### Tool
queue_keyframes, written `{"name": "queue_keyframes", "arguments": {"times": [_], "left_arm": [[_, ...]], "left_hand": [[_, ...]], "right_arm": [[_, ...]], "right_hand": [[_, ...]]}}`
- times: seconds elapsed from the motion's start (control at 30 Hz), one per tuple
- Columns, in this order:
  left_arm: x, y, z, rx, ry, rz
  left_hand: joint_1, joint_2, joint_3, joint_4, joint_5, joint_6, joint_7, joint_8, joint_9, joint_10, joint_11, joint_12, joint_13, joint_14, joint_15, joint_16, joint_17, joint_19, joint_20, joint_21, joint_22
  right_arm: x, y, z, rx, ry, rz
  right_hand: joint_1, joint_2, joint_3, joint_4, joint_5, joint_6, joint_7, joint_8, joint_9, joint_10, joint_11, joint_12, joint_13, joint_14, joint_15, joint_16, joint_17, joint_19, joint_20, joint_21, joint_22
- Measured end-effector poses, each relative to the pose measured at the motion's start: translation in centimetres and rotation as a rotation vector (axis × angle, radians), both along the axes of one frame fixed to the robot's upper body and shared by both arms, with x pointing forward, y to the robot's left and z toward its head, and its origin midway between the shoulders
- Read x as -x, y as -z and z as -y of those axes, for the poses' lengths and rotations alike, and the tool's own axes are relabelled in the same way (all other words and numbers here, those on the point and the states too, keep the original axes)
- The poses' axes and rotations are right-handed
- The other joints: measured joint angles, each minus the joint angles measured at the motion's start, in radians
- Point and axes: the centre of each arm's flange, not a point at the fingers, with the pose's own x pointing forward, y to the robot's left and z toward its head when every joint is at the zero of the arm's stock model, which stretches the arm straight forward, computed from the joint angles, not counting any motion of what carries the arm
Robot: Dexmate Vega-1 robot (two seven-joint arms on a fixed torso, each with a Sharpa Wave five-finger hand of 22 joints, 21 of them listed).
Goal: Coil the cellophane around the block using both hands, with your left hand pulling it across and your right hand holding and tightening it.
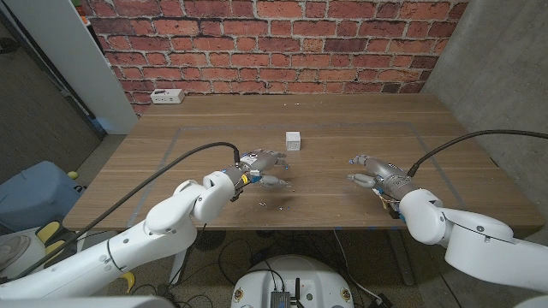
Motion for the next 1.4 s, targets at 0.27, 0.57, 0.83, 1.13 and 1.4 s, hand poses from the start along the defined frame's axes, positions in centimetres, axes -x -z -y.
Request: {"name": "queue_keyframes", "arguments": {"times": [0.27,0.57,0.83,1.13,1.4], "left_arm": [[0.7,0.6,0.0,-0.051,-0.026,-0.012],[1.4,1.0,0.1,-0.109,-0.043,-0.028],[2.1,1.4,-0.1,-0.18,-0.066,-0.07],[3.2,2.0,-0.1,-0.25,-0.12,-0.034],[3.8,2.7,0.0,-0.315,-0.192,0.02]], "left_hand": [[0.054,-0.012,0.008,-0.038,0.007,0.052,-0.007,0.015,0.004,0.015,-0.015,0.004,0.0,0.009,-0.009,0.0,0.0,0.015,0.003,-0.008,0.0],[0.078,-0.017,0.012,-0.051,0.015,0.075,-0.007,0.02,0.009,0.023,-0.014,0.01,0.0,0.011,-0.011,0.0,0.0,0.022,0.003,-0.015,0.0],[0.087,-0.019,0.013,-0.06,0.015,0.076,-0.016,0.015,0.012,0.011,-0.011,0.005,0.0,0.011,-0.011,0.0,0.0,0.018,0.0,-0.023,0.0],[0.116,-0.021,0.021,-0.076,0.015,0.089,-0.028,0.021,0.019,0.014,-0.014,0.005,0.0,0.011,-0.011,0.0,0.0,0.023,-0.006,-0.023,0.0],[0.139,-0.017,0.027,-0.082,0.015,0.103,-0.035,0.024,0.023,0.017,-0.027,0.006,0.0,0.016,-0.016,0.0,0.0,0.032,-0.007,-0.029,0.0]], "right_arm": [[0.5,0.3,-0.7,0.062,0.021,-0.001],[0.9,0.5,-1.0,0.114,0.045,-0.002],[1.4,0.7,-1.7,0.164,0.061,-0.013],[1.7,0.9,-2.2,0.2,0.074,-0.031],[1.7,1.3,-2.6,0.214,0.085,-0.054]], "right_hand": [[0.068,-0.023,0.003,-0.003,-0.004,0.039,0.012,0.004,0.005,0.017,0.001,0.0,0.002,0.021,0.0,0.0,0.0,0.028,0.011,0.0,0.0],[0.111,-0.045,0.004,-0.004,-0.008,0.056,0.014,0.01,0.005,0.022,0.006,0.0,0.002,0.021,0.0,0.0,0.0,0.038,0.022,0.0,0.0],[0.184,-0.066,0.006,-0.006,-0.007,0.029,-0.013,-0.007,0.009,-0.008,-0.016,-0.012,0.002,0.013,0.0,-0.005,0.003,0.033,0.016,0.0,0.005],[0.239,-0.068,0.01,-0.001,-0.007,0.015,-0.049,-0.014,0.009,-0.036,-0.031,-0.02,0.002,-0.009,0.003,-0.006,0.003,0.025,0.002,-0.008,0.005],[0.263,-0.068,0.01,-0.001,-0.007,-0.003,-0.066,-0.022,0.011,-0.057,-0.04,-0.019,0.002,-0.021,0.002,-0.014,0.003,0.02,-0.003,-0.008,0.005]]}}
